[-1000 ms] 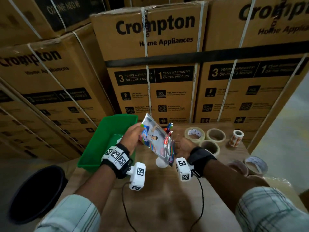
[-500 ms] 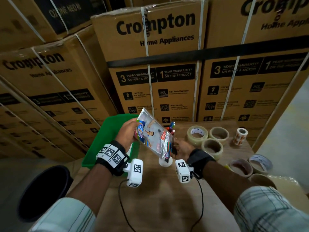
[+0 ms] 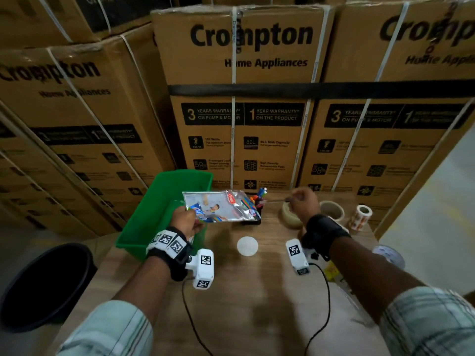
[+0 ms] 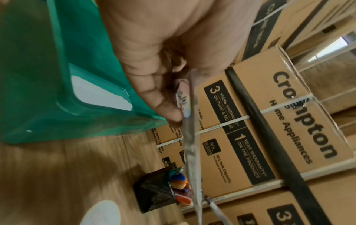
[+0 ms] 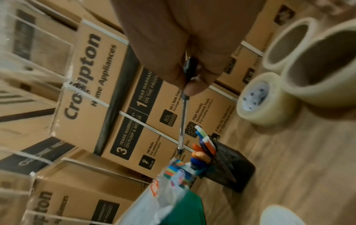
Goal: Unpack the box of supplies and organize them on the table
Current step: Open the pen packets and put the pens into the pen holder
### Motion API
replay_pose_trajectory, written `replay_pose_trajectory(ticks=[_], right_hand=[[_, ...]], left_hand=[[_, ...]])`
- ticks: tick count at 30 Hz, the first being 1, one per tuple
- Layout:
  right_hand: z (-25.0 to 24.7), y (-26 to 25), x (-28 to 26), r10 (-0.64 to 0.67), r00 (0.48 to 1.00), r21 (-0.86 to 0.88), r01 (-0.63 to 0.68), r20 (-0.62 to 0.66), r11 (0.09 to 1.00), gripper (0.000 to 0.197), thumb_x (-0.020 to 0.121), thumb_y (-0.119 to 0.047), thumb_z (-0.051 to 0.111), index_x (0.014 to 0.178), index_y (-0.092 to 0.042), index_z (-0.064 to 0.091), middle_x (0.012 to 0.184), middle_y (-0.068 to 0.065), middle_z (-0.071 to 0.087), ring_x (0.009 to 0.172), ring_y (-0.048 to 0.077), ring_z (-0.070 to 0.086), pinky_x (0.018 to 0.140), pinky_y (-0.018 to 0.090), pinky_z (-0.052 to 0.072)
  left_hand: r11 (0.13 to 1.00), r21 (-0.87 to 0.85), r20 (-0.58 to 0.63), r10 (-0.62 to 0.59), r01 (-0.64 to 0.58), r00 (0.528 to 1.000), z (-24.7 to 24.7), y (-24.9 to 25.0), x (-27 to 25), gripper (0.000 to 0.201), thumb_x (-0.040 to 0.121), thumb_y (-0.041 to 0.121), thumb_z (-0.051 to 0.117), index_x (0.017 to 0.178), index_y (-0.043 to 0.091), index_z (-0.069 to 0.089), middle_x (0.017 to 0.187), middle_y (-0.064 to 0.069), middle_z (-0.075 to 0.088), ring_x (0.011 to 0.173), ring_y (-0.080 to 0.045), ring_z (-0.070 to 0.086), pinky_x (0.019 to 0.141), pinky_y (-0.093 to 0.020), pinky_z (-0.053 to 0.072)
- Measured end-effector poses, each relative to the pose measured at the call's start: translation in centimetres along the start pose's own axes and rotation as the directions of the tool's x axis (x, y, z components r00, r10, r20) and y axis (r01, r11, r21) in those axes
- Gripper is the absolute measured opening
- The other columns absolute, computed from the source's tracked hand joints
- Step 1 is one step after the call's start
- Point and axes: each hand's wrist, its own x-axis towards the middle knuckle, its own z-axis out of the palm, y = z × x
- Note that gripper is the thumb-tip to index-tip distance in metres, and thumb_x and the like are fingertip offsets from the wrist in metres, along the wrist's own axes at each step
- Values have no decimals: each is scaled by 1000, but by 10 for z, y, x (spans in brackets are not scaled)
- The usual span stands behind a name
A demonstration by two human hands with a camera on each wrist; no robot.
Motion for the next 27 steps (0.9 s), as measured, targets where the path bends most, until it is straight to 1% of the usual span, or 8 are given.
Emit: replay_pose_trajectory(ticks=[4, 9, 12, 16, 18, 20, 24, 27], right_hand=[[2, -38, -1, -227, 973, -130, 219, -49, 967, 14, 88, -4, 54, 93, -16, 58, 94, 1, 61, 86, 17, 58, 79, 33, 51], [26, -59, 4, -377, 919, -361, 392, 114, 846, 20, 93, -5, 48, 106, -10, 62, 100, 3, 63, 89, 15, 57, 75, 25, 44], [42, -60, 12, -368, 905, -458, 425, 212, 781, 22, 94, -5, 45, 107, -13, 62, 104, 4, 64, 88, 15, 57, 73, 25, 45], [62, -58, 24, -350, 886, -558, 463, 304, 688, 25, 94, -6, 45, 110, -15, 62, 109, 9, 65, 94, 22, 63, 83, 35, 55], [69, -57, 28, -343, 871, -629, 491, 351, 602, 28, 93, -3, 46, 112, -15, 62, 109, 10, 64, 95, 23, 61, 84, 37, 55], [76, -54, 32, -331, 866, -669, 501, 375, 549, 30, 91, -1, 49, 114, -14, 61, 109, 10, 63, 97, 25, 60, 85, 38, 54], [85, -51, 39, -294, 866, -692, 500, 404, 521, 30, 91, -3, 49, 117, -14, 58, 110, 12, 63, 96, 27, 61, 84, 38, 55], [86, -51, 41, -236, 869, -710, 491, 434, 505, 36, 92, -5, 49, 126, -15, 52, 113, 13, 62, 99, 28, 60, 82, 34, 52]], left_hand=[[980, 193, 16, 34, -37, 999, 4, -19, 8, 24, 86, -9, 35, 72, 7, 47, 63, -13, 46, 47, -20, 42, 39, -18, 41], [862, 492, 134, 60, -119, 989, 4, -35, 5, 26, 83, -4, 44, 60, 6, 48, 48, -12, 51, 40, -21, 51, 42, -21, 40], [795, 588, 190, 41, -147, 981, 7, -46, 9, 9, 85, 3, 49, 80, 1, 57, 76, -27, 65, 66, -35, 65, 63, -35, 53], [778, 602, 242, 36, -179, 970, 13, -60, 4, 31, 88, 2, 47, 119, 0, 54, 93, -24, 66, 70, -33, 68, 63, -32, 54], [753, 631, 249, 32, -187, 968, 16, -66, 4, 29, 91, 7, 48, 119, 4, 54, 105, -23, 66, 89, -36, 67, 79, -40, 55], [746, 636, 275, 18, -196, 961, 18, -77, 14, 27, 88, 14, 51, 113, 7, 59, 107, -19, 68, 95, -35, 66, 85, -44, 54], [794, 590, 291, -42, -145, 956, 24, -139, 80, 27, 73, 26, 49, 98, 20, 59, 88, -12, 71, 78, -34, 68, 71, -53, 58], [797, 582, 326, -46, -163, 944, 27, -123, 62, 22, 78, 23, 51, 99, 21, 57, 87, -11, 70, 76, -35, 68, 69, -54, 58]])
